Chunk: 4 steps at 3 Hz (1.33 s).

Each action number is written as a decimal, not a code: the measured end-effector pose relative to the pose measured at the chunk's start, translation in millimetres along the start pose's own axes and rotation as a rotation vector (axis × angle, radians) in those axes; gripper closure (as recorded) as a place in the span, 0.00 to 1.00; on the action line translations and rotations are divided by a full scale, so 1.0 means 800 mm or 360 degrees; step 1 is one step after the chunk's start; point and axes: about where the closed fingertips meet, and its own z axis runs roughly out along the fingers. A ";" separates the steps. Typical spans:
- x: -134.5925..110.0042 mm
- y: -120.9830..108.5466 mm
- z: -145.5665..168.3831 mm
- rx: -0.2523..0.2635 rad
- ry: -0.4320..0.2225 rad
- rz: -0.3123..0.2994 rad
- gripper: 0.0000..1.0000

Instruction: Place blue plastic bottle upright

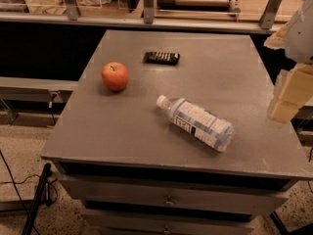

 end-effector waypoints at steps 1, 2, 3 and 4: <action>-0.003 -0.002 0.001 -0.0003 -0.0013 -0.0006 0.00; -0.023 -0.011 0.021 -0.0052 -0.0019 -0.0036 0.00; -0.091 -0.030 0.097 -0.0201 0.0051 -0.0169 0.00; -0.132 -0.038 0.126 -0.0230 0.0077 -0.0271 0.00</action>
Offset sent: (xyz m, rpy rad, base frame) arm 0.0689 0.0685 -0.0504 0.0298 0.1387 0.1207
